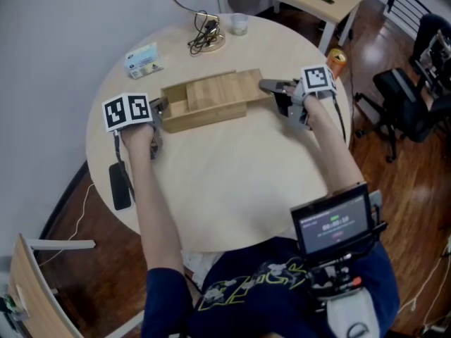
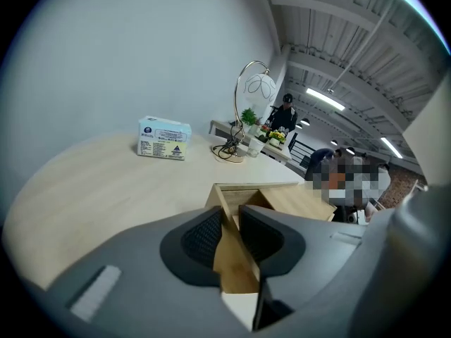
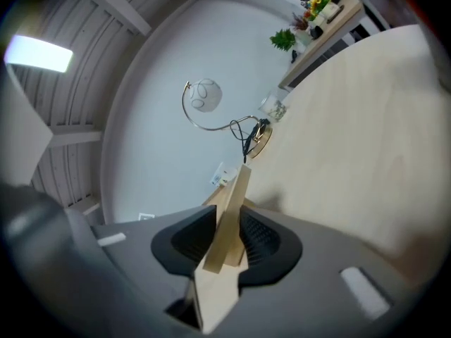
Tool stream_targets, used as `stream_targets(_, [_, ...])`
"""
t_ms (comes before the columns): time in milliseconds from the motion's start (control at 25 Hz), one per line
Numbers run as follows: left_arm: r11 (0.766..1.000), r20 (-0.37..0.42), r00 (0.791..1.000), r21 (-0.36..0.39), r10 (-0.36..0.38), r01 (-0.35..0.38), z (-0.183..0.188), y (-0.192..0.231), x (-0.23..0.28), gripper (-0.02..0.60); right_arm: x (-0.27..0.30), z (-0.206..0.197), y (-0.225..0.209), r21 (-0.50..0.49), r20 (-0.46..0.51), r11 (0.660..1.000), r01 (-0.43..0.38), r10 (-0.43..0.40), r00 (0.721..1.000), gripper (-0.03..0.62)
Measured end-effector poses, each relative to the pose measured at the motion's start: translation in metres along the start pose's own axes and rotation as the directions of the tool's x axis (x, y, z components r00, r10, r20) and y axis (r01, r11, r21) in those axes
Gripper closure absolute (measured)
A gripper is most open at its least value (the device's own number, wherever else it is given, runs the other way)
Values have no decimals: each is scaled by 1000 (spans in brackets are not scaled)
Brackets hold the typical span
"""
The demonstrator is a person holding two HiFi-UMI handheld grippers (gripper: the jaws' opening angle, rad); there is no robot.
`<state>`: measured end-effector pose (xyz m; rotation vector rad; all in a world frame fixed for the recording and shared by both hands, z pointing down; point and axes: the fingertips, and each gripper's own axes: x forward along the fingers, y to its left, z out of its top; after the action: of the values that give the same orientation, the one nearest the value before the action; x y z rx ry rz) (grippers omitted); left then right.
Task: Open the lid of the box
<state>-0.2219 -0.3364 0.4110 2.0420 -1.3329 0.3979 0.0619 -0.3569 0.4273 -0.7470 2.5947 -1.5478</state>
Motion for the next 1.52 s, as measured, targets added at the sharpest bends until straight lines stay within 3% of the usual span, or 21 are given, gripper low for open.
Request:
stream_targets(280, [1000,13,1000,-10,-6,6,-2,4,-3,499,-45,16,-6,-8,132,1000,1,0,991,507])
stream_targets(600, [1000,23,1000,5,7,-7,-2,8,-5,499,-97,39,-23,34,285,999,27,-36,958,515])
stream_targets(720, [998,56,998,68,-13,10,-2,5,-7,495,-116,46,-23,20,339,1000,16,-21,941,479])
stream_targets(760, [996,83,996,86,-26,19,-1,4,-10,495,-121,47,-18,-8,356,1000,3,0,935,398])
stream_targets(840, [993,182,982,109,-54,34,5,3,-25,497,-129,44,2,-124,382,992,-35,80,921,323])
stream_targets(920, [985,324,941,164,-97,45,16,-2,-50,499,-132,32,33,-309,387,950,-44,168,907,276])
stream_targets(1000, [956,429,877,273,-217,103,18,-24,-78,499,-129,10,66,-509,364,860,-21,237,901,251])
stream_targets(1080, [890,458,795,403,-398,213,6,-60,-100,499,-117,-18,95,-672,307,741,-4,283,909,280])
stream_targets(1120, [857,443,765,441,-467,267,-4,-76,-102,499,-106,-34,107,-728,263,685,-12,295,919,323])
stream_targets(1200, [815,365,757,450,-542,366,-30,-99,-89,499,-69,-70,121,-779,136,621,-84,298,945,393])
stream_targets(1320, [759,244,759,468,-604,453,-62,-128,-61,499,-3,-121,128,-780,-69,584,-225,277,958,395])
stream_targets(1360, [740,211,763,496,-610,454,-71,-136,-53,499,13,-133,132,-793,-113,556,-249,268,957,429])
stream_targets(1440, [714,151,790,552,-594,431,-90,-143,-40,499,34,-159,136,-832,-194,476,-286,234,953,579])
stream_targets(1520, [708,123,809,570,-575,417,-104,-145,-39,511,46,-183,143,-839,-288,421,-344,192,938,579])
